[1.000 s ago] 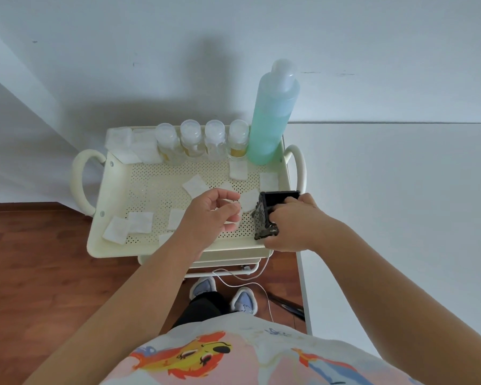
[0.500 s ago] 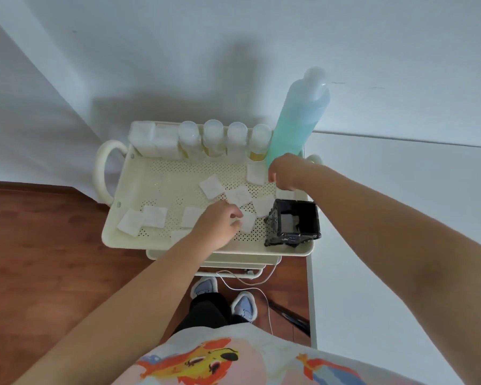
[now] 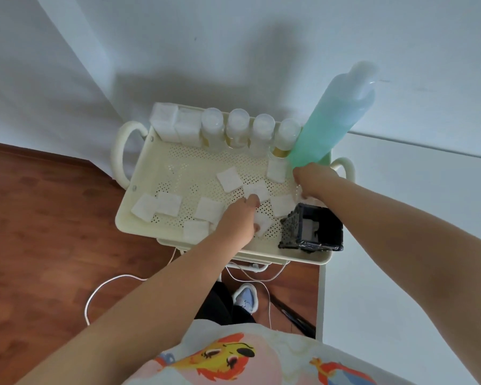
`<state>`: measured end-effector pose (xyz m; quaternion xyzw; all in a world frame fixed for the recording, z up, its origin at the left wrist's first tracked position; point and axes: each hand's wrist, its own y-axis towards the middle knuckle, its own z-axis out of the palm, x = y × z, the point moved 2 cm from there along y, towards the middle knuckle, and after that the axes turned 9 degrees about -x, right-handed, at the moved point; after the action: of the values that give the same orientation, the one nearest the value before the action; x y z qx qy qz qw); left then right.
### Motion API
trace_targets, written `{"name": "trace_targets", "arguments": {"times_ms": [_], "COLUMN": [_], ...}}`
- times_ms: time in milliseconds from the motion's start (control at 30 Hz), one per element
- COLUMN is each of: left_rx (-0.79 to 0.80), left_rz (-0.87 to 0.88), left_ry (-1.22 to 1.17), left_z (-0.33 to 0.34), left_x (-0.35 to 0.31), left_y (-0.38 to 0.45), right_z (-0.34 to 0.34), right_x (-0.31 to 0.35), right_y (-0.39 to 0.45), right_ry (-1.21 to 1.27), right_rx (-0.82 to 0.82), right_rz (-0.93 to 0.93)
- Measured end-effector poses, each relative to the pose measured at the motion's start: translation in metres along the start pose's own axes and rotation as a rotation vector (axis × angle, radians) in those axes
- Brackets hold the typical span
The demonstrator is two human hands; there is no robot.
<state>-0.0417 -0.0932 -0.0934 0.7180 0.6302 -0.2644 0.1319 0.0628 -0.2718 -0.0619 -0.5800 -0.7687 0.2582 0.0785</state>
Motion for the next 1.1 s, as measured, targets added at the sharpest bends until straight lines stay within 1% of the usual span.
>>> {"name": "trace_targets", "arguments": {"times_ms": [67,133,233,300,367,433,500,567,700,767,800,867,933,1000,1100], "left_rx": [0.034,0.049,-0.017,-0.045,-0.040,-0.036,-0.063,-0.084,-0.097,-0.085,-0.082,-0.088,-0.096,-0.096,-0.093], "left_rz": [-0.052,-0.068,-0.017,-0.012,-0.034,-0.064,-0.117,-0.173,-0.222,-0.233,-0.238,-0.238,-0.215,-0.193,-0.189], "left_ry": [-0.019,0.010,0.053,0.002,-0.090,-0.180,-0.289,-0.392,-0.550,-0.617,-0.649,-0.702,-0.734,-0.745,-0.739], "left_z": [0.003,0.005,0.004,0.000,-0.006,-0.016,-0.027,-0.037,-0.048,-0.051,-0.052,-0.055,-0.058,-0.061,-0.064], "left_x": [0.000,0.001,0.002,0.002,0.003,0.007,0.011,0.012,0.009,0.005,0.002,-0.004,-0.010,-0.015,-0.017], "left_y": [0.002,0.002,0.001,-0.001,-0.002,-0.005,-0.009,-0.014,-0.022,-0.025,-0.026,-0.027,-0.028,-0.028,-0.028], "right_z": [0.000,-0.002,-0.013,-0.027,-0.047,-0.061,-0.061,-0.051,-0.020,-0.006,-0.001,0.006,0.007,0.007,0.005], "right_x": [0.000,0.001,0.005,0.002,-0.006,-0.017,-0.027,-0.032,-0.026,-0.018,-0.014,-0.006,-0.001,0.003,0.006], "right_y": [0.000,-0.001,-0.008,-0.020,-0.045,-0.082,-0.119,-0.148,-0.171,-0.169,-0.167,-0.162,-0.158,-0.156,-0.152], "right_ry": [-0.033,-0.060,0.013,0.209,0.477,0.763,1.030,1.170,1.133,1.104,1.060,0.873,0.730,0.716,0.655], "right_rx": [0.014,0.029,0.005,-0.087,-0.226,-0.319,-0.351,-0.344,-0.286,-0.297,-0.317,-0.383,-0.449,-0.471,-0.460], "right_rz": [-0.012,-0.028,-0.055,-0.044,-0.035,-0.009,0.066,0.122,0.194,0.249,0.278,0.320,0.296,0.270,0.276]}}
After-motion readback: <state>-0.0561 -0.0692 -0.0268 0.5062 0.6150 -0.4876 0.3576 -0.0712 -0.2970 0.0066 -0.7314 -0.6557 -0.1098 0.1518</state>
